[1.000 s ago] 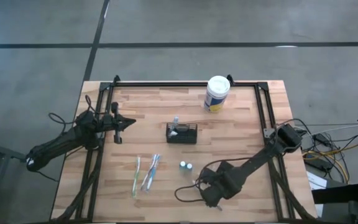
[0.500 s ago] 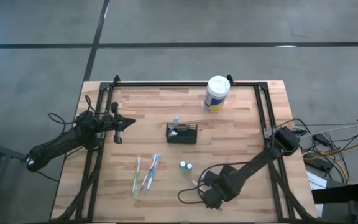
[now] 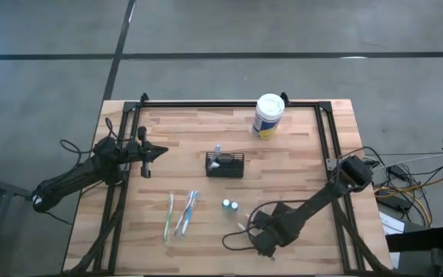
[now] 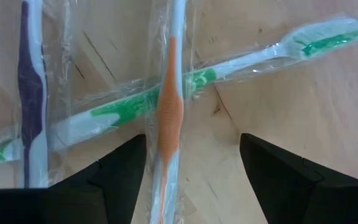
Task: Pick & Place toothbrushing station
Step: Put the orange toothbrush into the black wire organizer
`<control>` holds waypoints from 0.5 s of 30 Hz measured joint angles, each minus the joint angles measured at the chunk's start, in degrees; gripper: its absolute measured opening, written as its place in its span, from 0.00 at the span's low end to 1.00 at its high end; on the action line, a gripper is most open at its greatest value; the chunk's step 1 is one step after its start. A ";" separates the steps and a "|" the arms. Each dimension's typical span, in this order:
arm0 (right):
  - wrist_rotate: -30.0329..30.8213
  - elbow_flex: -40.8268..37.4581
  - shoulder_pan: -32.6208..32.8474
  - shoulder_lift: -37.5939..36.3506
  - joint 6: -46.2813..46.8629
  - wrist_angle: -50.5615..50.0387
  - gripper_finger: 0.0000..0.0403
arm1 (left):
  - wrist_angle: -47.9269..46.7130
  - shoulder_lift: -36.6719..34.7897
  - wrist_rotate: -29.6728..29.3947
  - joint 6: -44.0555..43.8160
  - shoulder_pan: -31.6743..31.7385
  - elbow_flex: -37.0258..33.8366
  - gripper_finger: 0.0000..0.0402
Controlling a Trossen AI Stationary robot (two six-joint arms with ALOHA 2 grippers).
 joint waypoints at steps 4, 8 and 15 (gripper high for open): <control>-0.18 -1.15 0.00 -0.01 -2.02 1.78 0.59 | 0.02 0.00 0.00 0.01 -0.02 0.00 0.02; -0.24 -1.21 -0.02 0.05 -2.90 2.20 0.53 | 0.02 0.00 0.00 0.01 -0.01 0.00 0.02; -0.46 -1.21 -0.02 0.11 -2.77 2.67 0.39 | 0.04 0.00 0.00 -0.29 0.00 0.00 0.02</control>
